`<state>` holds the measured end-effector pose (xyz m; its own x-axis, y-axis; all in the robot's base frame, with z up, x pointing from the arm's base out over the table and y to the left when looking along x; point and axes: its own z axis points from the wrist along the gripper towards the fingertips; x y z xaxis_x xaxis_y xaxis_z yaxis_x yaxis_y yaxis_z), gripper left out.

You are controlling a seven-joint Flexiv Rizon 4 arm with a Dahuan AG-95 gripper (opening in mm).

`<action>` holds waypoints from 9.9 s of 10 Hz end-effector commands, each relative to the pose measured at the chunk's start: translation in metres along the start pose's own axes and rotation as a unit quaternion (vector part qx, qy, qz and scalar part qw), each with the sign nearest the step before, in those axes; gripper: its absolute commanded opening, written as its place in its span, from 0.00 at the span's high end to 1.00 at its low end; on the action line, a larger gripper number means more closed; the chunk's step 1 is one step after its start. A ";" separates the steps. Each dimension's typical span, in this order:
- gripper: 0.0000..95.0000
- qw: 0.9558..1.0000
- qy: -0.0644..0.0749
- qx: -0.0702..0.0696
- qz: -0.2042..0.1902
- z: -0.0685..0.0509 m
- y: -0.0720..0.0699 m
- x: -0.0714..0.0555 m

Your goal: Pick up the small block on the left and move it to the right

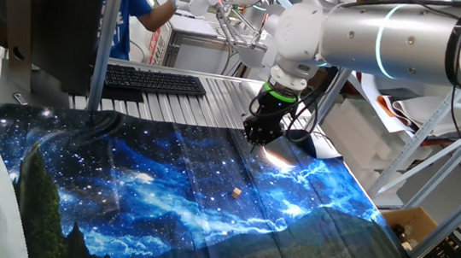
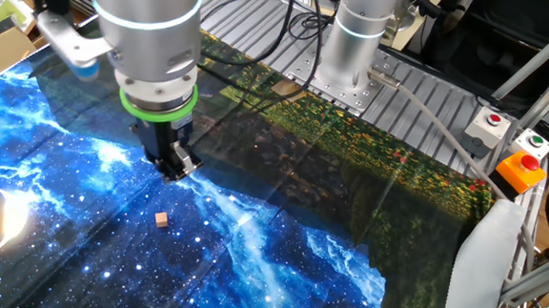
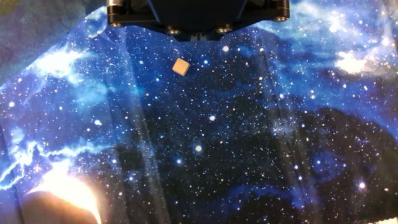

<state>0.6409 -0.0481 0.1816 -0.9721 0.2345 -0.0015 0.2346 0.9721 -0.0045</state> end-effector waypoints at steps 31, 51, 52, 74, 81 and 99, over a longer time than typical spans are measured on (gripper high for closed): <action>1.00 1.000 0.010 -0.008 0.010 0.015 -0.008 -0.011; 1.00 1.000 0.003 0.002 0.015 0.018 -0.015 -0.018; 1.00 1.000 0.004 -0.001 0.016 0.018 -0.015 -0.018; 1.00 0.999 -0.003 -0.008 0.045 0.082 -0.018 -0.023; 1.00 0.999 0.000 -0.012 0.053 0.117 -0.016 -0.024; 1.00 0.992 -0.003 0.006 0.128 0.153 -0.031 -0.022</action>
<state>0.6559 -0.0833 0.0292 -0.8801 0.4747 -0.0077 0.4748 0.8800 -0.0146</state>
